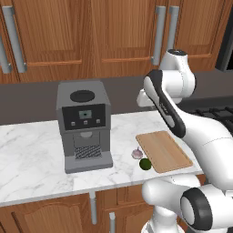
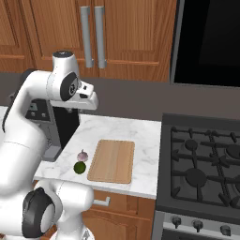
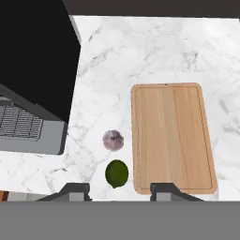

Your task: Open the cabinet. Place the bowl and condiment on the counter. Then place the lime and garlic on the cutting board.

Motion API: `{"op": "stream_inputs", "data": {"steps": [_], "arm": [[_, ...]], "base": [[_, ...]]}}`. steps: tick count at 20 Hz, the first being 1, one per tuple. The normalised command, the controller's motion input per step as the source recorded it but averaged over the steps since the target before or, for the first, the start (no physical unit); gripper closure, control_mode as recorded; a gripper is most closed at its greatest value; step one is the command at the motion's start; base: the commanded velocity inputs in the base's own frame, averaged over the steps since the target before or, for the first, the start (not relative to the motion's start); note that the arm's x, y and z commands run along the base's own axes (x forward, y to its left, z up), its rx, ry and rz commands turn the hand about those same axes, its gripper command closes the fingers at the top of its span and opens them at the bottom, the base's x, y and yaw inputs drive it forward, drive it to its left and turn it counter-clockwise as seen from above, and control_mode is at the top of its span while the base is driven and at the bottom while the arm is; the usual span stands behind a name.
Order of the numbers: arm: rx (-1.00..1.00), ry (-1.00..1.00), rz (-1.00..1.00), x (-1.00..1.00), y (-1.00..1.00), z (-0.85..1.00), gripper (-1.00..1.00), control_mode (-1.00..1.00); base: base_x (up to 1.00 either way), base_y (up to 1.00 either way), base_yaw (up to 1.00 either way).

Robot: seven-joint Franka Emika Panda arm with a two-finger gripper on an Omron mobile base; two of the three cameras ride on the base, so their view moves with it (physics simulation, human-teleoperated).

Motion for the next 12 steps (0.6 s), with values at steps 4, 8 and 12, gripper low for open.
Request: {"op": "stream_inputs", "data": {"steps": [4, 8, 12], "arm": [[0.0, -0.04, 0.0, -0.08, 0.0, 0.0, -1.0, -1.0], [-0.09, -0.26, 0.0, -0.28, -0.07, 0.11, -1.0, -1.0], [-0.1, -0.33, -0.04, -0.1, -0.21, 0.73, -1.0, -1.0]], "base": [[0.0, 0.0, 0.0], [0.0, 0.0, 0.0], [0.0, 0.0, 0.0]]}}
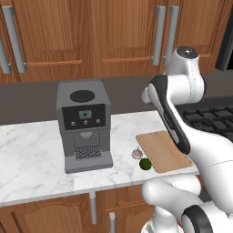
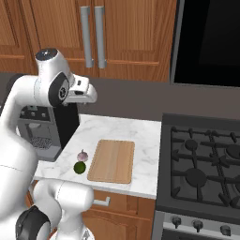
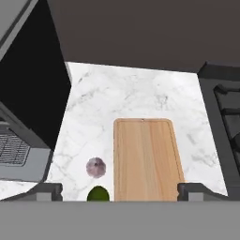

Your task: Open the cabinet. Place the bowl and condiment on the counter. Then place the lime and garlic on the cutting board.

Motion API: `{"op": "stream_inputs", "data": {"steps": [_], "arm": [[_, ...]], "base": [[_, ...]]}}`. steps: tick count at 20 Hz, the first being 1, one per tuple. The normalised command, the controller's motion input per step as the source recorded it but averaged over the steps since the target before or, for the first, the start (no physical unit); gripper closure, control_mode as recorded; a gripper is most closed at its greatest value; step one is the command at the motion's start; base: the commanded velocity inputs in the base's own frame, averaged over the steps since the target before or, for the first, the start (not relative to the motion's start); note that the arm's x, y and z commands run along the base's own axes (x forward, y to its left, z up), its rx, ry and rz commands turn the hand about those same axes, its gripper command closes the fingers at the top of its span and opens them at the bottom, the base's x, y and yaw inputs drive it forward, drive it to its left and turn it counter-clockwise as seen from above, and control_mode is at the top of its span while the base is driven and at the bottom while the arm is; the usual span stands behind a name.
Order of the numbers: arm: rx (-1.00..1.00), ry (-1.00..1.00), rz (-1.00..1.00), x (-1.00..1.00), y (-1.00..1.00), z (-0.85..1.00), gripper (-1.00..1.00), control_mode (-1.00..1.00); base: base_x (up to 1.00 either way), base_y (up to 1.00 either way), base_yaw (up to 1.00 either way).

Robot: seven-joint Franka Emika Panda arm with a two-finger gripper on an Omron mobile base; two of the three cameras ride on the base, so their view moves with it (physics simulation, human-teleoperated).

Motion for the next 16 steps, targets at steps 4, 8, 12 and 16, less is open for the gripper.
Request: {"op": "stream_inputs", "data": {"steps": [4, 8, 12, 16], "arm": [[-0.02, -0.26, -0.05, -0.09, -0.42, 0.95, -1.0, -1.0], [0.0, -0.19, 0.0, 0.07, -0.42, 0.52, -1.0, -1.0], [0.0, -0.16, 0.0, 0.41, -0.27, 0.37, -1.0, -1.0], [0.0, -0.17, 0.0, 0.32, -0.09, 0.51, -1.0, -1.0]], "base": [[0.0, 0.0, 0.0], [0.0, 0.0, 0.0], [0.0, 0.0, 0.0], [0.0, 0.0, 0.0]]}}
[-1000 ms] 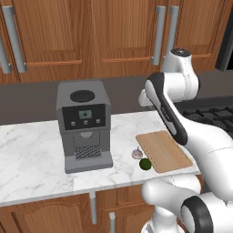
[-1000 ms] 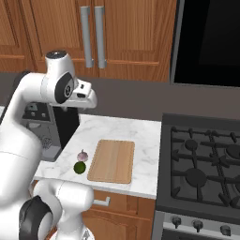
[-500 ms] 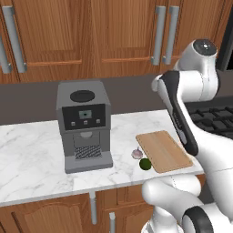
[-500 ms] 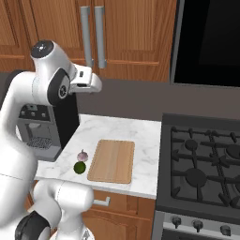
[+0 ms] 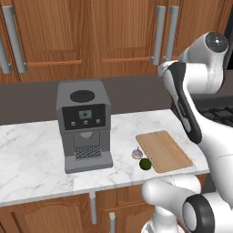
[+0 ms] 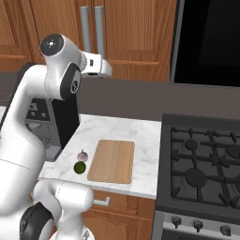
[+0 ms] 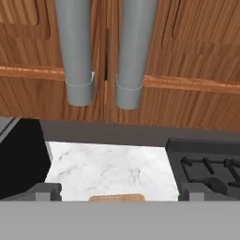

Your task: Open the cabinet. Place the bowl and condiment on the counter. Then place the lime and garlic on the cutting board.

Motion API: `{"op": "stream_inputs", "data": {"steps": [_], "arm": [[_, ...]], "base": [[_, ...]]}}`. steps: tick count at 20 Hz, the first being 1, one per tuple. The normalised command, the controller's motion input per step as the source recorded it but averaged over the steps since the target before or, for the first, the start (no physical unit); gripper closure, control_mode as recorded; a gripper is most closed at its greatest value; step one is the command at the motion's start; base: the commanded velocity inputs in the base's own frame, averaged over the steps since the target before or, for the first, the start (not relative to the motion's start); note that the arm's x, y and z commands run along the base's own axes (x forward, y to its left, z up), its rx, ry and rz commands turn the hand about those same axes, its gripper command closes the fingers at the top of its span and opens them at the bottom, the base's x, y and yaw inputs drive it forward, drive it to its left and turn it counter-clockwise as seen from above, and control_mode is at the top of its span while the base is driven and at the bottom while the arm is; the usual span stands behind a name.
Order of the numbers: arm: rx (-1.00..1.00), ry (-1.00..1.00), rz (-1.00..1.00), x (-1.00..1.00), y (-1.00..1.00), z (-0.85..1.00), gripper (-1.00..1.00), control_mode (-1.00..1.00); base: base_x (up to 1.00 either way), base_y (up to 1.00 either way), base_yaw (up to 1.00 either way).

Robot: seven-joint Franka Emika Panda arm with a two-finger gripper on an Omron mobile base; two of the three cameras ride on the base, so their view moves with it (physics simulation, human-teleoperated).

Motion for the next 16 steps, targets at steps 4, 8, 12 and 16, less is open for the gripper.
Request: {"op": "stream_inputs", "data": {"steps": [4, 8, 12, 16], "arm": [[0.0, -0.16, 0.0, 0.32, -0.21, 0.68, -1.0, -1.0], [0.0, -0.19, 0.0, 0.51, -0.17, 0.19, -1.0, -1.0], [0.0, -0.13, 0.0, 0.68, -0.03, 0.0, -1.0, -1.0], [0.0, -0.05, 0.0, 0.74, 0.0, 0.0, -1.0, -1.0]], "base": [[0.0, 0.0, 0.0], [0.0, 0.0, 0.0], [0.0, 0.0, 0.0], [0.0, 0.0, 0.0]]}}
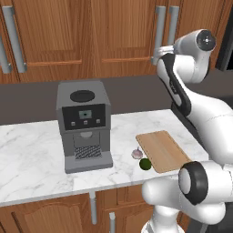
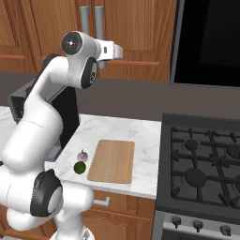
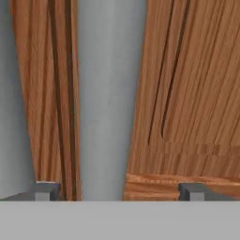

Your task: Open the cabinet. Place the bowl and condiment on the counter. Then place the lime and garlic on the cutting board.

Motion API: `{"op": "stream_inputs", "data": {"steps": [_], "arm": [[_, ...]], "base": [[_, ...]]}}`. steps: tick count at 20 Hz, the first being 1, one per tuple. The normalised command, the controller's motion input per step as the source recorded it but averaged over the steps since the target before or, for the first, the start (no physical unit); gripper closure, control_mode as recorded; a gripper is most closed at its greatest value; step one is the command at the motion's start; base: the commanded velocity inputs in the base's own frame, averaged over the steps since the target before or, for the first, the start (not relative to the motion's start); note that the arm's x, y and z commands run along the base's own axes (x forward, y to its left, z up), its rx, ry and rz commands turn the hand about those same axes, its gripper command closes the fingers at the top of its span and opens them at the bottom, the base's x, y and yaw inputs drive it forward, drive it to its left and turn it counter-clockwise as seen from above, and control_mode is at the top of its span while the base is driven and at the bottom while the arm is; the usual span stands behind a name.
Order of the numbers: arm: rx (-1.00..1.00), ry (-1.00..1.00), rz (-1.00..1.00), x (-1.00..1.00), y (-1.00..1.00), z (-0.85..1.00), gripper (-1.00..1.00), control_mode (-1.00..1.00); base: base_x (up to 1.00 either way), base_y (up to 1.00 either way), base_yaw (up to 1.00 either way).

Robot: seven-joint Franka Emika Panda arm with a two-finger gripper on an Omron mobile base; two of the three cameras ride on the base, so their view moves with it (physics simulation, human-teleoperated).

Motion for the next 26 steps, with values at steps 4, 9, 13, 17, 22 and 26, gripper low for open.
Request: {"op": "stream_inputs", "data": {"steps": [4, 9, 13, 17, 22, 26], "arm": [[0.0, -0.01, 0.0, 0.69, -0.05, 0.0, -1.0, -1.0], [0.0, -0.05, 0.0, 0.64, -0.11, -0.03, 1.0, -1.0], [0.0, 0.0, 0.0, 0.34, -0.1, -0.08, 1.0, -1.0], [0.0, 0.0, -0.02, -0.43, -0.13, 0.0, 1.0, -1.0], [0.0, 0.0, -0.01, -1.0, -0.34, 0.0, 1.0, -1.0], [0.06, 0.03, -0.04, -1.0, -0.47, 0.0, 1.0, -1.0]], "base": [[0.0, 0.0, 0.0], [0.0, 0.0, 0.0], [0.0, 0.0, 0.0], [0.0, 0.0, 0.0], [0.0, 0.0, 0.0], [0.0, 0.0, 0.0]]}}
